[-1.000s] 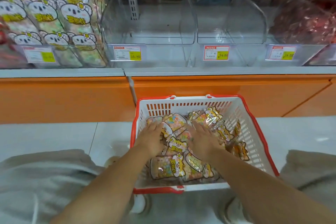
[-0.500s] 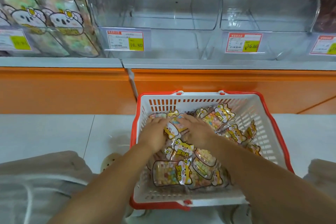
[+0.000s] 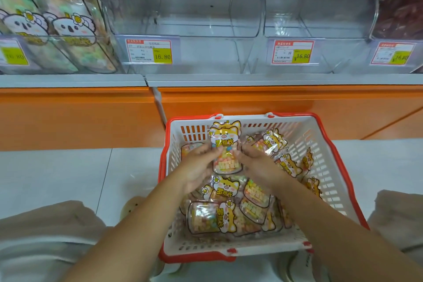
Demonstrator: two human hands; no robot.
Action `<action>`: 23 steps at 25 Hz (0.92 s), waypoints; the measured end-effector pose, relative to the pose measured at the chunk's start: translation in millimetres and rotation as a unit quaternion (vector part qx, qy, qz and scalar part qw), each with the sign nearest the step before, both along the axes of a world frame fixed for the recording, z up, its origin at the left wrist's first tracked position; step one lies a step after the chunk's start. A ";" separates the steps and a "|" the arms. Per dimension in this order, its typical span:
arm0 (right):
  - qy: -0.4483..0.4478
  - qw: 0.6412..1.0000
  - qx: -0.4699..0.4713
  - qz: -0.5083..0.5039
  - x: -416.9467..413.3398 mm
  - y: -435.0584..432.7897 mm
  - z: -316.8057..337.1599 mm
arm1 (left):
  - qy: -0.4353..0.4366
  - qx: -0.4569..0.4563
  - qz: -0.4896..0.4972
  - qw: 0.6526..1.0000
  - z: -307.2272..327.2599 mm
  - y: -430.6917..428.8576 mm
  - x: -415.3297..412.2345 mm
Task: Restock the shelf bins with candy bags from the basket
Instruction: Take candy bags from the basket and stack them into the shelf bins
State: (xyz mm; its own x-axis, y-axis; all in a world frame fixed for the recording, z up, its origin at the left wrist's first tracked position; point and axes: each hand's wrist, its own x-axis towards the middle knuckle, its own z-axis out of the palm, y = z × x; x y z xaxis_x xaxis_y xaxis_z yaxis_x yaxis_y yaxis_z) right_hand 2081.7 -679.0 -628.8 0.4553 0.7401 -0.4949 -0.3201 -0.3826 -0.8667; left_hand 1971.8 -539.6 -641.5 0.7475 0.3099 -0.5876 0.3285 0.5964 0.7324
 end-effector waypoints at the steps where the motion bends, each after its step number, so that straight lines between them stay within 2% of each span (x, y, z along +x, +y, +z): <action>1: 0.054 0.998 0.009 -0.004 -2.7 -0.4 -2.4 | -0.001 -0.012 -0.003 1.000 -0.3 -2.7 -1.4; 3: 0.085 0.996 0.000 -0.003 -4.8 -1.5 -4.9 | 0.020 0.002 -0.007 1.000 -2.4 -5.0 -5.1; 4: 0.059 0.998 -0.020 -0.011 -4.2 -2.5 -4.8 | 0.036 0.015 -0.001 0.999 -6.9 -3.7 -7.4; 6: -0.074 0.988 -0.100 -0.088 5.2 -5.8 -4.3 | 0.065 0.037 0.013 0.997 -13.4 -0.1 -11.1; 8: -0.221 0.933 -0.221 -0.180 25.2 -14.2 -11.3 | 0.085 0.062 0.012 0.994 -20.4 2.4 -15.0; 9: -0.237 0.908 -0.267 -0.218 35.8 -19.2 -16.1 | 0.092 0.073 0.013 0.993 -23.7 3.0 -15.1; 12: -0.176 0.899 -0.326 -0.232 51.5 -24.1 -38.0 | 0.084 0.090 0.034 0.992 -30.8 4.2 -13.6; 15: -0.131 0.903 -0.333 -0.239 60.5 -15.5 -51.9 | 0.073 0.110 0.038 0.991 -31.0 3.9 -11.9; 18: -0.043 0.907 -0.323 -0.268 69.2 -5.1 -55.7 | 0.080 0.139 0.035 0.986 -28.3 2.9 -10.4; 23: -0.052 0.898 -0.321 -0.297 84.7 -2.0 -73.2 | 0.086 0.166 0.026 0.982 -32.5 4.0 -7.4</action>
